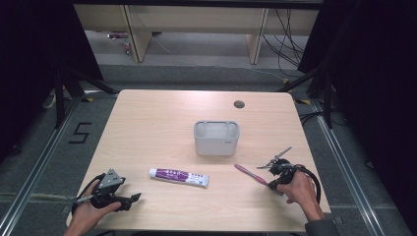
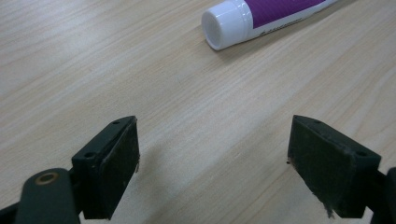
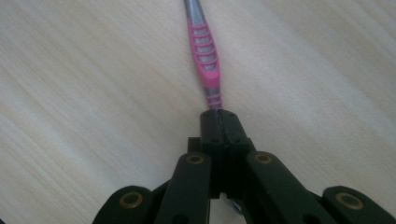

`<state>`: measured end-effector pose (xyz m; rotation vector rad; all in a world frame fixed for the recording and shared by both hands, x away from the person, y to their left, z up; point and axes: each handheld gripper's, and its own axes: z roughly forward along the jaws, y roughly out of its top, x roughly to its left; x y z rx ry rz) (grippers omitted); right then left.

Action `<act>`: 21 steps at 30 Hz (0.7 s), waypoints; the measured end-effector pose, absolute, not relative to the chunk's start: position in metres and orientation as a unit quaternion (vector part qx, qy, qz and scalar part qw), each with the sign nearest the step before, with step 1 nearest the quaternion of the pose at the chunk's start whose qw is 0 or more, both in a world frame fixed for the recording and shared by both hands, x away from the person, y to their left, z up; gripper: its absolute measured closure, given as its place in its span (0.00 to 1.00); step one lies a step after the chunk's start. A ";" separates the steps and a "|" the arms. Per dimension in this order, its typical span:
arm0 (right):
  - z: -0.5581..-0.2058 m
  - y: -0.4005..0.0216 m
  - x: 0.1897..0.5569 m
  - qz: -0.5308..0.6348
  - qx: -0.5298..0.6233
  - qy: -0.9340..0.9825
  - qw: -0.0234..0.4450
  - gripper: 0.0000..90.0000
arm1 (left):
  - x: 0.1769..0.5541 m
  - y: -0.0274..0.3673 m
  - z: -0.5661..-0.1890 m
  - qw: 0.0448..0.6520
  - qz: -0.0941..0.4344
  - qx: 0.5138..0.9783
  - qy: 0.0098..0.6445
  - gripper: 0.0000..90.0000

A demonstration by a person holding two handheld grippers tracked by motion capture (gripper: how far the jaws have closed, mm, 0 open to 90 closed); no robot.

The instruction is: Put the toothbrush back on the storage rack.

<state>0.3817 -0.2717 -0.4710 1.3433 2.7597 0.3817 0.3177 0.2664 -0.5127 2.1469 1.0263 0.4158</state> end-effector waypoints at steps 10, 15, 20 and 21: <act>-0.470 -0.282 0.400 0.128 0.464 0.876 0.029 1.00 | 0.318 0.267 -0.513 0.351 0.159 0.834 0.393 0.18; -0.470 -0.284 0.409 0.121 0.462 0.878 0.037 1.00 | 0.318 0.267 -0.512 0.349 0.156 0.836 0.394 0.18; -0.472 -0.283 0.415 0.117 0.457 0.881 0.041 1.00 | 0.318 0.267 -0.513 0.353 0.159 0.834 0.393 0.18; -0.472 -0.283 0.417 0.118 0.450 0.884 0.045 1.00 | 0.318 0.267 -0.513 0.354 0.160 0.834 0.393 0.18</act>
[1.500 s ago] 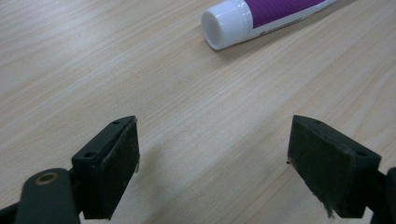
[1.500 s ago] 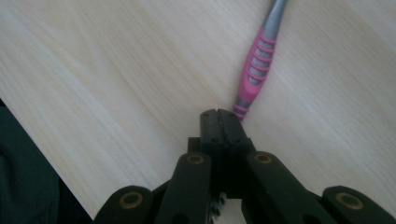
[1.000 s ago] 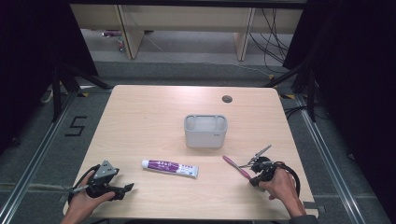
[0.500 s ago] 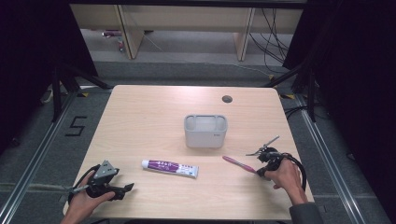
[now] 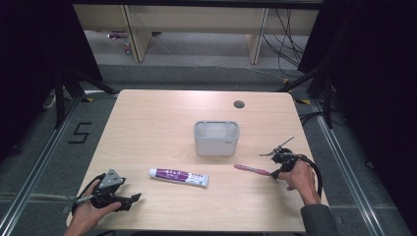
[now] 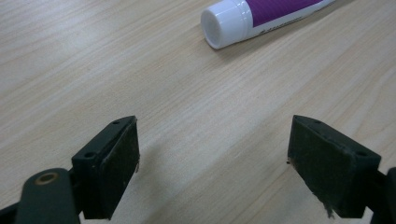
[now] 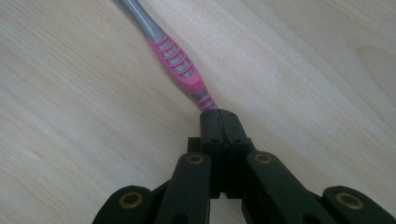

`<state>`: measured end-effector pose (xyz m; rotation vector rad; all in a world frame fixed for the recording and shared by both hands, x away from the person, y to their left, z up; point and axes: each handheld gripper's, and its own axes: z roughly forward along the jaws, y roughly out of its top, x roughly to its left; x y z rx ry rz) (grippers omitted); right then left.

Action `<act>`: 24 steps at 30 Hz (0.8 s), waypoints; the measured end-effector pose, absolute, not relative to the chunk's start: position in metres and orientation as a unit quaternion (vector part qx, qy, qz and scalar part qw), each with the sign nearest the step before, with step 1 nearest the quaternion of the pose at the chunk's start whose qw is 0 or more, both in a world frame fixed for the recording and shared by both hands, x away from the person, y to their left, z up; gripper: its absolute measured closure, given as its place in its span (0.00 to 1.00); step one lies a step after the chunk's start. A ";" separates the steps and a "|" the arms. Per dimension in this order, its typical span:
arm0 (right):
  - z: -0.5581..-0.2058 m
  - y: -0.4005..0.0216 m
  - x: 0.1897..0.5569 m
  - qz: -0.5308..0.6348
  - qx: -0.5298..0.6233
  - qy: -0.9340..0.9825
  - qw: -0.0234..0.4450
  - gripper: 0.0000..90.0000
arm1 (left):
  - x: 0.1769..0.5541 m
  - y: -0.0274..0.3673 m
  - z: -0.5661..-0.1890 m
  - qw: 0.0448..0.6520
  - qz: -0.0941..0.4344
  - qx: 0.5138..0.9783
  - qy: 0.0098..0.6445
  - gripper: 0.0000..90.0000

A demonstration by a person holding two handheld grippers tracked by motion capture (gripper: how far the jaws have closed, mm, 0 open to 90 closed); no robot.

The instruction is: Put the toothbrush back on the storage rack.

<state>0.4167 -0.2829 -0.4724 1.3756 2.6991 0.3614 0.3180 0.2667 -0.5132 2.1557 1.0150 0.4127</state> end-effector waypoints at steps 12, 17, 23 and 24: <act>-0.468 -0.281 0.435 0.113 0.486 0.865 0.052 1.00 | 0.318 0.267 -0.513 0.352 0.159 0.834 0.394 0.18; -0.470 -0.280 0.441 0.102 0.485 0.867 0.051 1.00 | 0.318 0.266 -0.513 0.354 0.159 0.832 0.397 0.18; -0.465 -0.276 0.444 0.129 0.468 0.871 0.072 1.00 | 0.318 0.266 -0.513 0.352 0.157 0.834 0.395 0.18; -0.464 -0.274 0.443 0.131 0.471 0.870 0.069 1.00 | 0.318 0.267 -0.512 0.348 0.156 0.837 0.391 0.18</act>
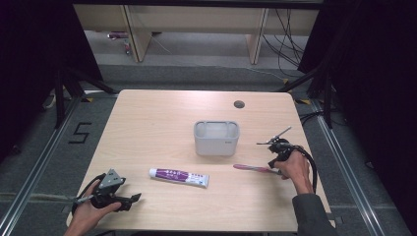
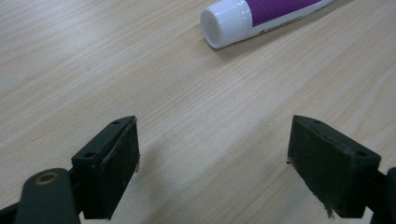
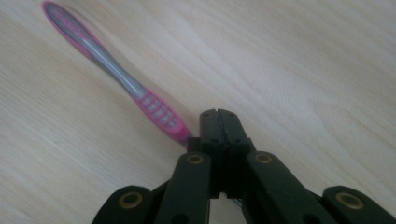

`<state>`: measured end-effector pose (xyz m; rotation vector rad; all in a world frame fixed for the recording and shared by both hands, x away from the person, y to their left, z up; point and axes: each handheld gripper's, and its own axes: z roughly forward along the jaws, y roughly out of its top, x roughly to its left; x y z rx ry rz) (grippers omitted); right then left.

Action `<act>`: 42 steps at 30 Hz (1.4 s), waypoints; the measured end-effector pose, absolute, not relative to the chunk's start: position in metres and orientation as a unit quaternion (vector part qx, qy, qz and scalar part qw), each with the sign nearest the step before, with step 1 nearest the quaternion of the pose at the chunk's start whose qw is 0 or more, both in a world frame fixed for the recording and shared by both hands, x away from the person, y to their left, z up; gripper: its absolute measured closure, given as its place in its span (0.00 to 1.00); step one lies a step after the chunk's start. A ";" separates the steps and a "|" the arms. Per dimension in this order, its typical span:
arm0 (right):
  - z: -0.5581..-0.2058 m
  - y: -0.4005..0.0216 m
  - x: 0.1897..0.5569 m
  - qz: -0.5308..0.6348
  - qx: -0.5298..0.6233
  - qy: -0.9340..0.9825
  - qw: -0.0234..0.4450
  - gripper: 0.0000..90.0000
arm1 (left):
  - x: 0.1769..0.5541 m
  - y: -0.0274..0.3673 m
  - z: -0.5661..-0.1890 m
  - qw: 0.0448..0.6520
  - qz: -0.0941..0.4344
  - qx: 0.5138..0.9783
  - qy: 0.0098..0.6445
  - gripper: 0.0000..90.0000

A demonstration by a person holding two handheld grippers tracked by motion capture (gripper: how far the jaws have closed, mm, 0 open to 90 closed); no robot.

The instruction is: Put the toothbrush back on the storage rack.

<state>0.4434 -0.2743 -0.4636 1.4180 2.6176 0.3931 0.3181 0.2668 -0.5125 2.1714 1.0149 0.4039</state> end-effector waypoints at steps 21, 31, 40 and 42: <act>-0.455 -0.245 0.443 0.164 0.522 0.837 0.018 0.78 | 0.318 0.266 -0.513 0.350 0.159 0.835 0.394 0.18; -0.450 -0.242 0.449 0.141 0.564 0.814 -0.002 0.63 | 0.317 0.266 -0.512 0.348 0.157 0.839 0.387 0.18; -0.454 -0.218 0.451 0.170 0.544 0.822 0.016 0.97 | 0.317 0.265 -0.513 0.352 0.158 0.836 0.391 0.18; -0.457 -0.218 0.454 0.167 0.524 0.834 0.028 1.00 | 0.317 0.266 -0.512 0.346 0.157 0.841 0.385 0.18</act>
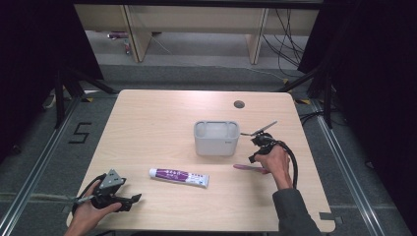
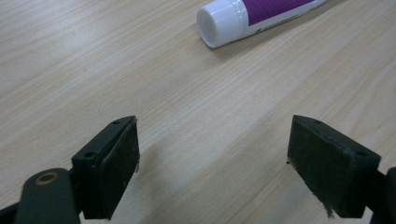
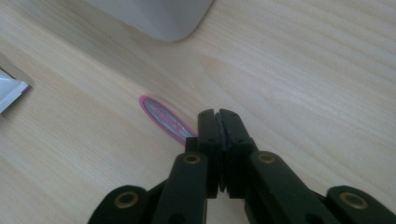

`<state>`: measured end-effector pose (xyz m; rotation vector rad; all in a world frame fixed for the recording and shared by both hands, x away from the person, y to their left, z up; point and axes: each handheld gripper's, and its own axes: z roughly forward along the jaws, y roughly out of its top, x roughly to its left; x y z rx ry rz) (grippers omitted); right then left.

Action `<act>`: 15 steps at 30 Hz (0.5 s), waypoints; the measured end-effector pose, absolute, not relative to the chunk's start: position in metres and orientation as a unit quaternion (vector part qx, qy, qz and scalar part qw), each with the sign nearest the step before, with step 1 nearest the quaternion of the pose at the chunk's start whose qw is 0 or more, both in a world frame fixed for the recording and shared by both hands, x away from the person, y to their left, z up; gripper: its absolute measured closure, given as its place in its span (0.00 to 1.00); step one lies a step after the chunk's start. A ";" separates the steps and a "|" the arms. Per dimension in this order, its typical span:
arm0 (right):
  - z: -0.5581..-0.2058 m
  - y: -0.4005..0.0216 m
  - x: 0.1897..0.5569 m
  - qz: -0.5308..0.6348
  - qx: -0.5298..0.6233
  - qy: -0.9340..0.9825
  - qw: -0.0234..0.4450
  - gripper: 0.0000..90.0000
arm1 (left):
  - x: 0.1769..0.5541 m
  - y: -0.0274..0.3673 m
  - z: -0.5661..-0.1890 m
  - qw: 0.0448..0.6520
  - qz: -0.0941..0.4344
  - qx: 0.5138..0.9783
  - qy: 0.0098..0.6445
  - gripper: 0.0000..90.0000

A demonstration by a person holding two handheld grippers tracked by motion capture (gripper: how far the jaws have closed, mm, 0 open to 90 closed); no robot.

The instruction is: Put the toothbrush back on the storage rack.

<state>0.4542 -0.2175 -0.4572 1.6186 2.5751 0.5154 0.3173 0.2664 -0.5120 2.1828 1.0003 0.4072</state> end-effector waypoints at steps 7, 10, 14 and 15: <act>-0.467 -0.204 0.457 0.167 0.509 0.844 0.026 1.00 | 0.317 0.267 -0.512 0.345 0.157 0.841 0.385 0.18; -0.468 -0.199 0.457 0.172 0.514 0.840 0.025 1.00 | 0.317 0.266 -0.512 0.346 0.156 0.840 0.387 0.18; -0.471 -0.193 0.458 0.162 0.511 0.844 0.024 1.00 | 0.317 0.266 -0.512 0.347 0.156 0.840 0.387 0.18; -0.471 -0.194 0.459 0.167 0.504 0.847 0.026 1.00 | 0.317 0.266 -0.512 0.347 0.156 0.840 0.387 0.18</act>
